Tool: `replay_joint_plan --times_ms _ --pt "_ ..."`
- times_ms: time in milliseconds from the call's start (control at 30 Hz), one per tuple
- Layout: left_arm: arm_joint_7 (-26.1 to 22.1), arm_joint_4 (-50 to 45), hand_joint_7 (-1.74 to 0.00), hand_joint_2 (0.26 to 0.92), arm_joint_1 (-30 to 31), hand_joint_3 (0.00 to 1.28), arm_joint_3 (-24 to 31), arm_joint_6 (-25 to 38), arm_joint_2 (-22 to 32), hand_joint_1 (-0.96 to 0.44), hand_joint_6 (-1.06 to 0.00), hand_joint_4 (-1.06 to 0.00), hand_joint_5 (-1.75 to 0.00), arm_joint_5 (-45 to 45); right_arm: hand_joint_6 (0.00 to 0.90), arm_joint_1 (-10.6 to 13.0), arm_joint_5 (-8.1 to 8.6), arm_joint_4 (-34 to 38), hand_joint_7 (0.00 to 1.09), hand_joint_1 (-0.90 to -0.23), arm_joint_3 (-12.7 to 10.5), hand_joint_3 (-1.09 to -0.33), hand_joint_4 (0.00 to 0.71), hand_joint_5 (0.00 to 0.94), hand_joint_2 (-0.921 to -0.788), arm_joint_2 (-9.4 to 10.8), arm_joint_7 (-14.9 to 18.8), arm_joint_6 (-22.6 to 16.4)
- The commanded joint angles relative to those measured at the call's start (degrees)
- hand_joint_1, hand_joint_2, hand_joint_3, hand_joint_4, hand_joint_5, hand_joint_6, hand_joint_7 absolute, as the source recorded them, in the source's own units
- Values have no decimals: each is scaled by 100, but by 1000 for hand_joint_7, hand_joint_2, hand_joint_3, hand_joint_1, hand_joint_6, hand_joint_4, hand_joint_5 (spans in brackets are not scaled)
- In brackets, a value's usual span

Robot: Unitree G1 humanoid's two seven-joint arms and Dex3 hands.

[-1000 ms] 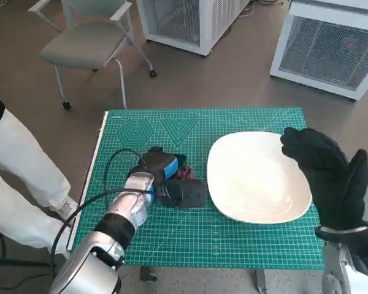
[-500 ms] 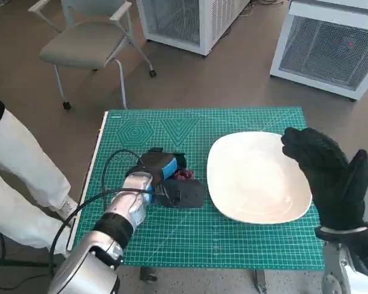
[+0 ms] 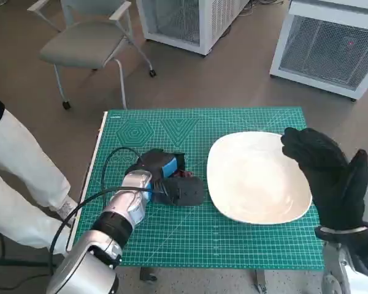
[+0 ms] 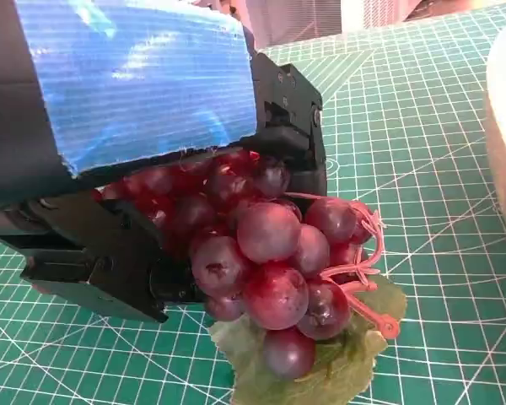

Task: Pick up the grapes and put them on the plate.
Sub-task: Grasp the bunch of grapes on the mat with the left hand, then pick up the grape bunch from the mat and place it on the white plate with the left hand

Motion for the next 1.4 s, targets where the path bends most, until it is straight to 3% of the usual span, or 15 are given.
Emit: replay_joint_plan --times_ms 33,333,533,600,733,867,1033,1400 --pt "-79 -321 -1500 920 89 358 62 37 166 3 -331 -325 -1536 -81 260 72 13 -6 1011 -321 17 -592 368 899 -921 -13 0 92" --pt "-338 -1429 -1427 863 294 384 155 193 505 2 -423 -411 -1464 -115 260 69 15 -39 1012 -321 14 -592 368 898 -921 -31 -4 123" --pt "-699 -3038 -1435 714 691 605 355 456 925 3 -479 -465 -1470 -84 259 71 7 -38 1012 -320 15 -593 368 898 -921 -33 -3 127" --pt "-809 -3546 -1429 693 818 632 443 543 1047 3 -491 -479 -1463 -71 259 70 3 -33 1012 -320 15 -593 368 898 -921 -32 -4 125" --pt "-944 -4418 -1297 720 1025 542 635 678 1250 3 -553 -523 -1436 -52 259 73 -7 -21 1013 -320 17 -593 367 898 -921 -30 -4 114" --pt "-1033 -5048 -1037 800 1173 326 828 773 1377 4 -655 -609 -1411 -61 259 76 -12 -20 1013 -320 21 -593 367 897 -921 -26 -7 113" --pt "-1124 -5675 -982 877 1333 117 1080 843 1470 2 -693 -720 -1257 -109 259 82 -15 -28 1013 -320 27 -593 368 897 -921 -22 -9 112" --pt "-1165 -6089 -981 896 1491 33 1334 796 1417 1 -716 -795 -1142 -209 259 109 -16 -34 1013 -319 37 -593 368 896 -921 -1 -12 87"
